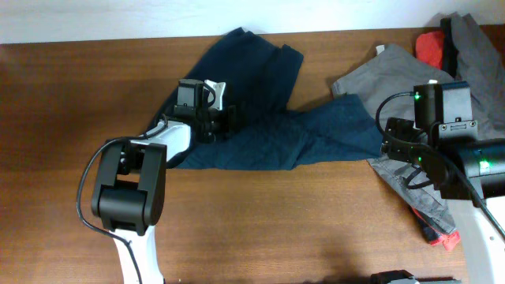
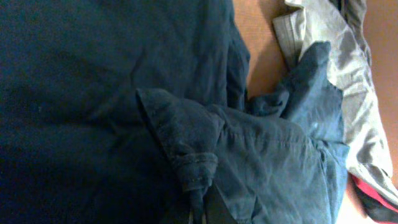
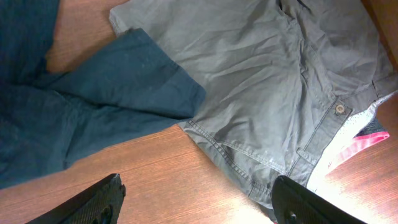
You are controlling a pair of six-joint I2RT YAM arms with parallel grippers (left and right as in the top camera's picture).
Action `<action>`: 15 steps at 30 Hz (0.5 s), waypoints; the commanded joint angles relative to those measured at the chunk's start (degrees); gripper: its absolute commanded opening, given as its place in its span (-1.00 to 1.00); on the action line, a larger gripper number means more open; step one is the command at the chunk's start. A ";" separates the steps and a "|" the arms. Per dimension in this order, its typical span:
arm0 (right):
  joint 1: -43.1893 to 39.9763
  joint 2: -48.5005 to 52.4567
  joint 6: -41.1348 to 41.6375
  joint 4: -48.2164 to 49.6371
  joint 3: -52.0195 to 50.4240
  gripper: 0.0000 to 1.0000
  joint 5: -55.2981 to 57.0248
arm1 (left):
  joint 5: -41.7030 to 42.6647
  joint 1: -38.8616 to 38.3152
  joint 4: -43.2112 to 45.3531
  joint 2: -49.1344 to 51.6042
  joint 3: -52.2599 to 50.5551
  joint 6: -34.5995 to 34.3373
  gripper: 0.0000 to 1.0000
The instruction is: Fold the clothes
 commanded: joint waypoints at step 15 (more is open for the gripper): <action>-0.44 0.59 0.13 -1.46 0.20 0.63 1.33 | -18.38 -1.22 -74.62 -27.76 -2.78 10.58 -0.99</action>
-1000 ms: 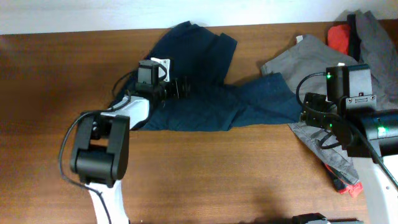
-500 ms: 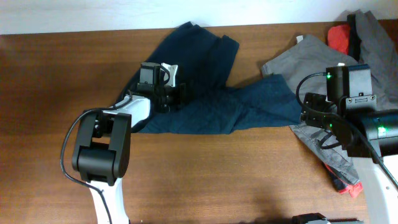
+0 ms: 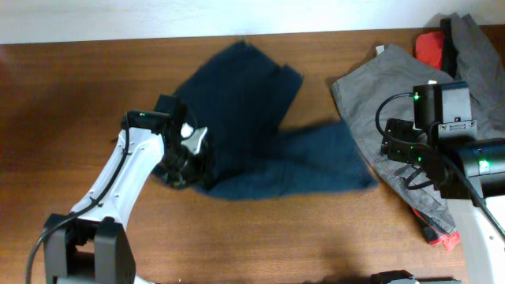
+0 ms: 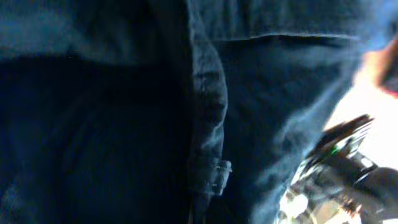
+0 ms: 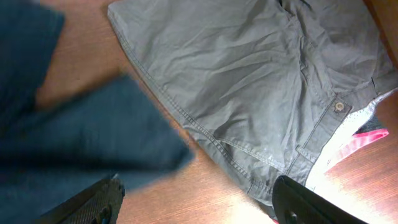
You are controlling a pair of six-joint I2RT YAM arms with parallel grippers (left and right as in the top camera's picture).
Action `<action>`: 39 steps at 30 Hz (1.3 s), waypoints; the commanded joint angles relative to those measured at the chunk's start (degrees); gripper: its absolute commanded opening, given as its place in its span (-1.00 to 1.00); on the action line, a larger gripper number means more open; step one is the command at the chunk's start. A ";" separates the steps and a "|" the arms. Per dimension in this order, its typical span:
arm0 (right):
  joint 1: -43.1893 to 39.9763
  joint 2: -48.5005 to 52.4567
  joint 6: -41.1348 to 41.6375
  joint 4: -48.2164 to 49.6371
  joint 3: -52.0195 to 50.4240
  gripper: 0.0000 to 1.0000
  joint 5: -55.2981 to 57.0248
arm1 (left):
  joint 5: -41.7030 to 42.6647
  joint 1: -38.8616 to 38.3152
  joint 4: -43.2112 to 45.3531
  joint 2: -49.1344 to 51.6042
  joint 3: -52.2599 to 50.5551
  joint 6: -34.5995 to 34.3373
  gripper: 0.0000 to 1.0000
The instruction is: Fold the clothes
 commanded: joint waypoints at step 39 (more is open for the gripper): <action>-0.44 23.02 4.00 28.17 -41.99 -0.03 -24.04 | -20.59 -5.20 3.37 -10.21 -7.13 -3.67 -0.99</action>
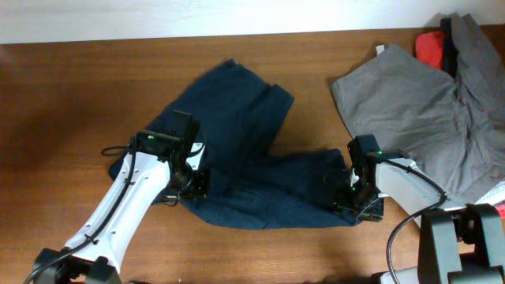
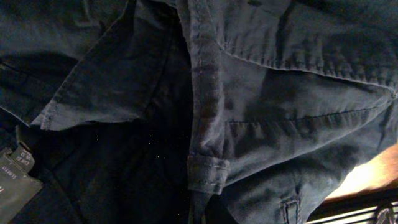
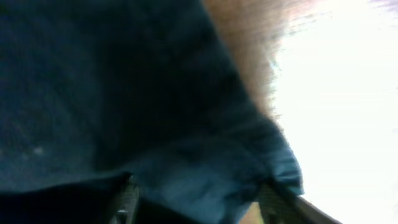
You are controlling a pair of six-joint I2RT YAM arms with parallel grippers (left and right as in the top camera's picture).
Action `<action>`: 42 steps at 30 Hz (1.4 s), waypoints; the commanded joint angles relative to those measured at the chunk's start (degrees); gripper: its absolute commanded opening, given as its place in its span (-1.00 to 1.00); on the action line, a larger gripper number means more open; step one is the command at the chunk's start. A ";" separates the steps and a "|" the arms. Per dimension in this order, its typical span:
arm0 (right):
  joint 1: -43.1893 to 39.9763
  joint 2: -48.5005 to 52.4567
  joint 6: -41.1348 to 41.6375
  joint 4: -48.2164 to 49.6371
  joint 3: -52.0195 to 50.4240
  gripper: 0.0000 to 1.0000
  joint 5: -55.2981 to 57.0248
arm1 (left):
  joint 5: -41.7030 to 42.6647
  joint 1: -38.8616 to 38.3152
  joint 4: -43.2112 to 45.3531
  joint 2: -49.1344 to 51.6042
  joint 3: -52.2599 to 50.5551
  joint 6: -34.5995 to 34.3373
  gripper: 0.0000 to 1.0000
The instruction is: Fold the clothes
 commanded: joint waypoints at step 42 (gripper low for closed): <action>11.98 20.90 -26.12 14.34 42.75 -0.87 -0.55 | -26.97 13.07 -1.40 -25.46 -16.76 -35.17 -0.99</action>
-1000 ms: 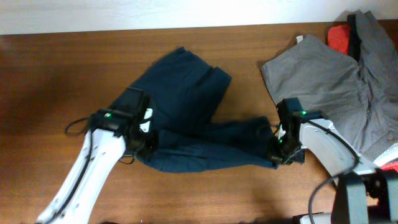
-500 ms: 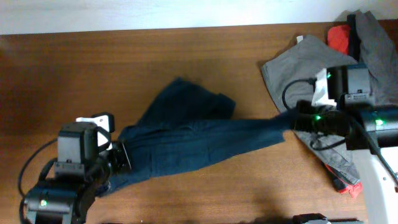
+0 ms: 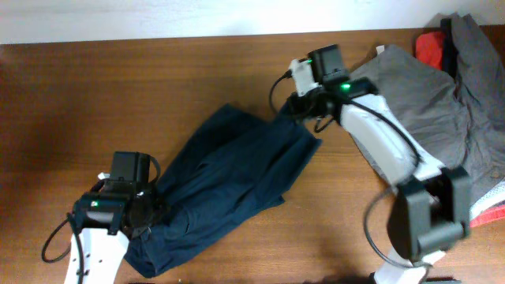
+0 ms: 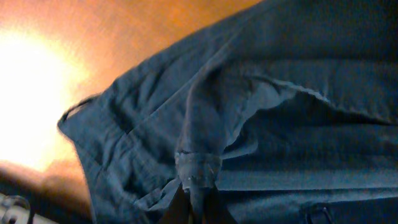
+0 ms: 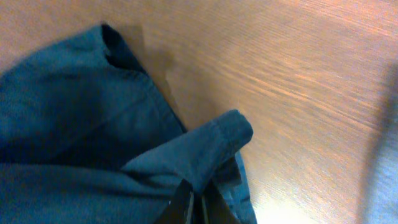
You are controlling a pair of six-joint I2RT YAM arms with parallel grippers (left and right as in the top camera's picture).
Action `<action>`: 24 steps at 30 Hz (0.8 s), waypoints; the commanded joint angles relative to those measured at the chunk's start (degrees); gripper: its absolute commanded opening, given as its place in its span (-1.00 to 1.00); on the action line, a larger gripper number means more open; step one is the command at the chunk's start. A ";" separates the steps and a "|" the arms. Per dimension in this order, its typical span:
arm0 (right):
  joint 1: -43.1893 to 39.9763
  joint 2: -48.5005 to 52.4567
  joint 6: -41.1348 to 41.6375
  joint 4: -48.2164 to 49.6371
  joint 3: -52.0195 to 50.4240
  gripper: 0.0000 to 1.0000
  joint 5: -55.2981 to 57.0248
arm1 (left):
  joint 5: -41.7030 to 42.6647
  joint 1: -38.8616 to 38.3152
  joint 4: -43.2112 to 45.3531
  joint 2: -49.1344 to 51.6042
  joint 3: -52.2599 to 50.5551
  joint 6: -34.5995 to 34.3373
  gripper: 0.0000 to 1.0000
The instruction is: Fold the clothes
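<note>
The dark blue trousers (image 3: pixel 229 177) lie stretched in one diagonal band from the front left to the far middle of the table. My left gripper (image 3: pixel 136 221) is at their front-left end, shut on a waistband loop (image 4: pixel 198 171). My right gripper (image 3: pixel 304 110) is at the far end, shut on the leg hem (image 5: pixel 214 140). In the wrist views each gripper, left (image 4: pixel 194 202) and right (image 5: pixel 198 202), has its fingers pinched tight on blue cloth. Bare wood (image 5: pixel 298 74) shows beyond the hem.
Grey trousers (image 3: pixel 418 87) lie spread at the back right, under the right arm's links. A red garment (image 3: pixel 430 46) and another grey one (image 3: pixel 473 47) are piled in the far right corner. Brown table (image 3: pixel 79 102) is bare on the left.
The left gripper has moved from mid-left to the front left with the waistband. The right gripper has moved from the front right to the far middle with the hem. The V-shaped trousers now form one band.
First the left gripper held the waistband at the back middle, one blue leg over the grey trousers, the right gripper open above them. Then the trousers were further left, off the grey pair. Later the right gripper was down on the leg end. Now both hold the trousers stretched diagonally.
</note>
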 commanded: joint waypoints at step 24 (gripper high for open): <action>0.44 6.03 -9.25 -7.52 -0.72 0.70 -4.17 | -26.27 0.98 4.07 1.33 -10.21 -10.62 -0.98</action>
